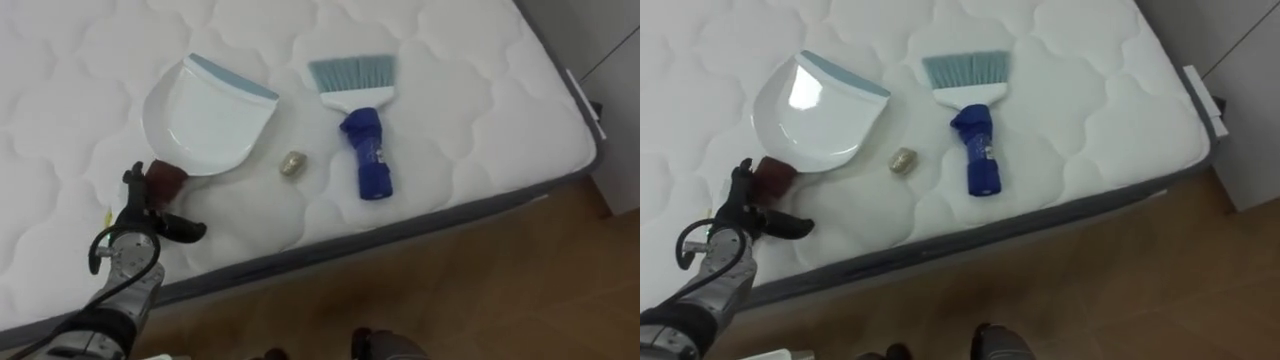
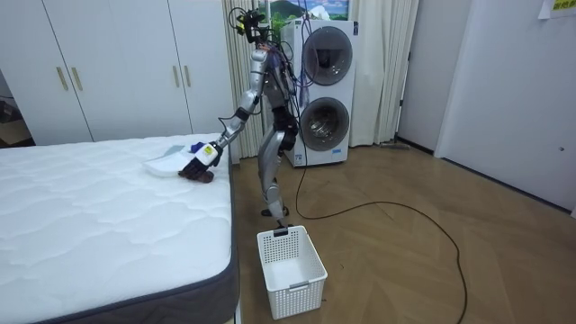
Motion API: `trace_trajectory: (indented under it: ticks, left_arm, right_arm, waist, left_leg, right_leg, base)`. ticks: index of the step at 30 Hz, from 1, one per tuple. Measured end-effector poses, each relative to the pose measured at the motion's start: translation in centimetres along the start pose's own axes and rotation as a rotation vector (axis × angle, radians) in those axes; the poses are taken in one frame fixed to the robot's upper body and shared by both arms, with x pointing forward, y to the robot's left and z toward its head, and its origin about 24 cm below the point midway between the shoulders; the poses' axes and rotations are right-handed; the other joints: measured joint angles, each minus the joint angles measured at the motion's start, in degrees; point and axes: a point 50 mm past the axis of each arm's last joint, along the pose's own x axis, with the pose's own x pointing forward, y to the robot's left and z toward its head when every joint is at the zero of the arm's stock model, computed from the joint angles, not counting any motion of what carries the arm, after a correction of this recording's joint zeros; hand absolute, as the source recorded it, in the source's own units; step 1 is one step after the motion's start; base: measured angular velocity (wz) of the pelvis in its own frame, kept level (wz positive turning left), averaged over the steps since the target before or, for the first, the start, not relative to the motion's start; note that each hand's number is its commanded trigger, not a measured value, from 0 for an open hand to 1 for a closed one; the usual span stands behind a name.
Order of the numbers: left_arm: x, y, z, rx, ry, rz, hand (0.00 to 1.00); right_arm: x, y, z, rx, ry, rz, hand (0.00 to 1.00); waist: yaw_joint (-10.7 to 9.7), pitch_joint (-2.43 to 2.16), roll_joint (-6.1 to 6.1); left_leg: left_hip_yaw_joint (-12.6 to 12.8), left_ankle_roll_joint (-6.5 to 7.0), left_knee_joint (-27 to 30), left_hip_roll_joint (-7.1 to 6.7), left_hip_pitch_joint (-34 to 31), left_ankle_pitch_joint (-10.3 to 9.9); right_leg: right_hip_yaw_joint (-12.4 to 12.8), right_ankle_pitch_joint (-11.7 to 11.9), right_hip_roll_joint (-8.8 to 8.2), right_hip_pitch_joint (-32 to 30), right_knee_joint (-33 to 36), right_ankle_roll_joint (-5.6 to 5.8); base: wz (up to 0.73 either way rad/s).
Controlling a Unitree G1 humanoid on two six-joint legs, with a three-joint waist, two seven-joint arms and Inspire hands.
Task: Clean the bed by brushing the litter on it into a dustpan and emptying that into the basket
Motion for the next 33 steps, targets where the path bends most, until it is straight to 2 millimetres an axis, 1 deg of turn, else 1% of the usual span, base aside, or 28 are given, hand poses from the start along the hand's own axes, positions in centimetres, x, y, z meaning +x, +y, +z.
trace_trajectory:
  ticks: [5,6,7,8,9,12,16,22,25,27,33]
  left_arm:
    - [0.3,0.0,0.2,0.003,0.01,-0.02,0.0]
    - [0.3,0.0,0.3,0.004,0.012,-0.023,0.04]
    - [0.3,0.0,0.2,0.005,0.016,-0.031,0.6]
    - [0.3,0.0,0.2,0.006,0.019,-0.037,0.96]
    - [0.3,0.0,0.2,0.006,0.02,-0.039,1.0]
    - [0.5,0.4,0.2,0.011,0.024,-0.043,1.0]
    - [0.8,1.6,-0.1,0.029,0.045,-0.026,1.0]
    - [0.9,2.2,-0.7,0.024,0.108,-0.028,1.0]
    - [0.9,1.7,-0.8,0.061,0.12,-0.075,1.0]
    - [0.7,1.2,-0.9,0.018,0.143,-0.084,1.0]
    - [0.7,1.1,-1.1,-0.038,0.172,-0.088,1.0]
  right_arm:
    - [0.0,0.0,0.0,-0.028,0.006,0.001,0.0]
    - [0.0,0.0,0.1,-0.03,0.006,0.004,0.0]
    - [0.0,0.0,0.1,-0.032,0.008,0.009,0.0]
    - [0.0,0.0,0.0,-0.034,0.012,0.012,0.0]
    - [0.0,0.0,0.0,-0.034,0.013,0.013,0.0]
    - [0.0,0.1,0.0,-0.035,0.014,0.021,0.0]
    - [0.0,0.1,0.1,-0.034,0.012,0.021,0.0]
    - [0.0,0.1,0.0,-0.037,0.031,0.014,0.0]
    - [0.0,0.2,0.0,-0.057,0.041,0.017,0.0]
    - [0.1,0.3,0.2,-0.066,0.037,0.02,0.0]
    - [0.1,0.4,0.2,-0.064,0.04,0.023,0.0]
  waist:
    - [-0.01,-0.01,-0.06]
    - [-0.01,-0.01,-0.08]
    - [-0.01,-0.01,-0.1]
    - [0.0,-0.01,-0.13]
    - [-0.01,0.0,-0.15]
    - [-0.29,-0.04,-0.27]
    - [-0.81,-0.02,-0.46]
    - [-0.89,-0.08,-0.63]
    - [-0.99,-0.09,-0.66]
    - [-1.12,-0.11,-0.75]
    - [-1.14,-0.42,-1.3]
  left_leg:
    - [0.12,0.33,0.08,0.07,-0.11,-0.19]
    - [0.17,0.41,0.08,0.08,-0.09,-0.23]
    - [0.25,0.51,0.08,0.06,-0.07,-0.3]
    - [0.3,0.57,0.08,0.04,-0.05,-0.33]
    - [0.3,0.62,0.08,0.02,-0.04,-0.36]
    - [0.29,0.68,0.07,-0.04,-0.04,-0.39]
    - [0.32,0.72,0.04,-0.09,-0.09,-0.41]
    - [1.54,0.92,0.08,-0.11,-0.06,-0.56]
    - [1.59,0.99,0.02,-0.15,-0.01,-0.63]
    - [1.63,1.02,0.0,-0.16,-0.02,-0.64]
    - [1.49,1.04,0.01,-0.09,-0.1,-0.65]
  right_leg:
    - [0.08,0.22,-0.05,-0.04,-0.18,0.36]
    - [0.2,0.28,-0.07,-0.04,-0.22,0.46]
    - [0.27,0.33,-0.08,-0.04,-0.26,0.55]
    - [0.35,0.37,-0.09,-0.04,-0.28,0.62]
    - [0.37,0.39,-0.1,-0.05,-0.3,0.65]
    - [0.37,0.43,-0.15,-0.03,-0.36,0.73]
    - [0.56,0.43,-0.2,-0.31,-0.15,0.74]
    - [1.43,0.45,-0.16,-1.03,0.24,0.78]
    - [1.64,0.5,-0.18,-1.07,0.14,0.95]
    - [1.6,0.55,-0.2,-1.03,0.05,1.02]
    - [1.26,0.57,-0.18,-0.85,-0.19,1.05]
  base:
    - [0.0]
    - [-0.03]
    - [-0.04]
    - [0.0]
    - [0.0]
    - [0.0]
    - [-0.02]
    - [-0.09]
    - [-0.03]
    - [0.0]
    - [0.02]
